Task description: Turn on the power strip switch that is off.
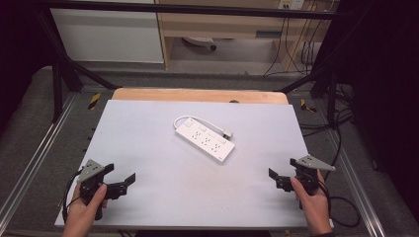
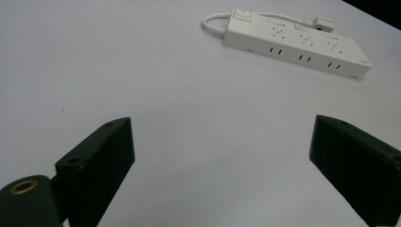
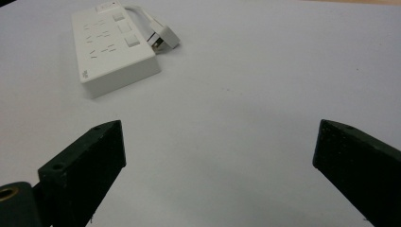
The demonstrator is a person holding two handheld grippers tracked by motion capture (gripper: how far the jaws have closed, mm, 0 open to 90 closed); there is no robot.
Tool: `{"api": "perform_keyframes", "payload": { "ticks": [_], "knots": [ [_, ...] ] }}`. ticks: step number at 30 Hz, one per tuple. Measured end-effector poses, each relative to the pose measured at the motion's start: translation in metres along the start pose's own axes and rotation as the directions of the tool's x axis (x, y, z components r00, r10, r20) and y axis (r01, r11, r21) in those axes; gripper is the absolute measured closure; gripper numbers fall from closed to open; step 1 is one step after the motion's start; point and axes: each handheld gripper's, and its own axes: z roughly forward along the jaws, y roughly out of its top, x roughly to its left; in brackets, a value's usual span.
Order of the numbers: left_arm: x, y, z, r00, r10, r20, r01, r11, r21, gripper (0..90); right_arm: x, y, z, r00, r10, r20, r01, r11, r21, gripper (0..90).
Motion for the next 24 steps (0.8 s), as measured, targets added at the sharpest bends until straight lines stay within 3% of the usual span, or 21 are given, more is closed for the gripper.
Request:
{"api": "perform_keyframes", "payload": {
  "ticks": [10,24],
  "knots": [
    [-0.001,0.000,0.001,1.0000,0.001,0.006,-0.001,1.0000,0.006,7.4,0.005,0.002,0.000,0.9997,-0.008,-0.025,0.008,1.000,0.009,3.2],
    [0.000,-0.002,0.002,1.0000,0.007,0.004,-0.007,0.9999,0.015,7.2,0.006,0.013,-0.005,0.9986,0.029,-0.045,-0.030,0.999,-0.016,2.9]
  ]
}}
